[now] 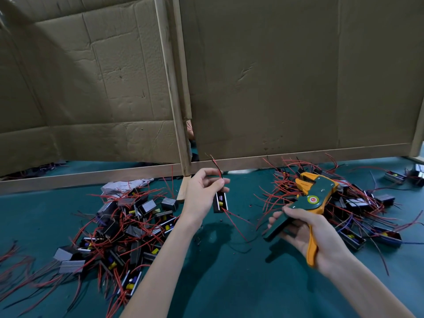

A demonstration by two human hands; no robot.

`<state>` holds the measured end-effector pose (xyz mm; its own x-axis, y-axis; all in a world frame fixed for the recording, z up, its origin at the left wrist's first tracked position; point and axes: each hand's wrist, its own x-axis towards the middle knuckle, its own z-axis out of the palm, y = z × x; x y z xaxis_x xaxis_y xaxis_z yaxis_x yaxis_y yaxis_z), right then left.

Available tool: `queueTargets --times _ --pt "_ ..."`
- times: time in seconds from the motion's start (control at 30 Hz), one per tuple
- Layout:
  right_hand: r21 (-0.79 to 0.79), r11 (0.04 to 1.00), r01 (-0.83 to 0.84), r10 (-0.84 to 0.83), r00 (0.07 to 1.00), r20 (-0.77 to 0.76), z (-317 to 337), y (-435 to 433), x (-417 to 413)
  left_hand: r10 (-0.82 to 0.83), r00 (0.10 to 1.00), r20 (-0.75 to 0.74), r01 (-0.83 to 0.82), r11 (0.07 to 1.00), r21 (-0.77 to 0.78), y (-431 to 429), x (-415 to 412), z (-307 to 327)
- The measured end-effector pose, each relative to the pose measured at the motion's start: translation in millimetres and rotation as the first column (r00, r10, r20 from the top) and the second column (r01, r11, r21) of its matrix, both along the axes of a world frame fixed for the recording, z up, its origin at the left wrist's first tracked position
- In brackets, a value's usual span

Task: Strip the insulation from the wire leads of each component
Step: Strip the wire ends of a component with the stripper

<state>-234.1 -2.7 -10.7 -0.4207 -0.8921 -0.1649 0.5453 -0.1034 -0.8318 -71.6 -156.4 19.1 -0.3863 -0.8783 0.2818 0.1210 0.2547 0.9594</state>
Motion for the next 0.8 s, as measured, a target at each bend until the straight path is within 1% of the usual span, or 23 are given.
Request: queueTargets --times 0.13,0.2,0.37,0.47,0.63,0.8 --pt "0.023 0.999 -0.041 0.042 0.998 -0.042 -1 0 4 0.034 0.994 0.099 -0.028 0.998 -0.062 1 2 4" --pt "0.028 0.997 -0.070 0.072 0.995 -0.072 0 0 7 0.018 0.992 0.123 -0.009 0.997 -0.072 2 2 5" --pt "0.040 0.984 -0.176 0.180 0.976 -0.125 1 2 13 -0.071 0.989 0.130 0.082 0.993 -0.081 5 2 8" --pt "0.054 0.960 -0.274 0.280 0.946 -0.166 2 4 15 -0.091 0.987 0.132 0.099 0.994 -0.055 9 2 14" --pt "0.029 0.914 -0.404 0.400 0.892 -0.210 5 8 17 -0.140 0.986 0.093 0.143 0.989 -0.027 16 0 23" --pt "-0.004 0.875 -0.484 0.469 0.851 -0.236 7 10 19 -0.197 0.968 0.156 0.205 0.978 -0.037 22 -3 26"
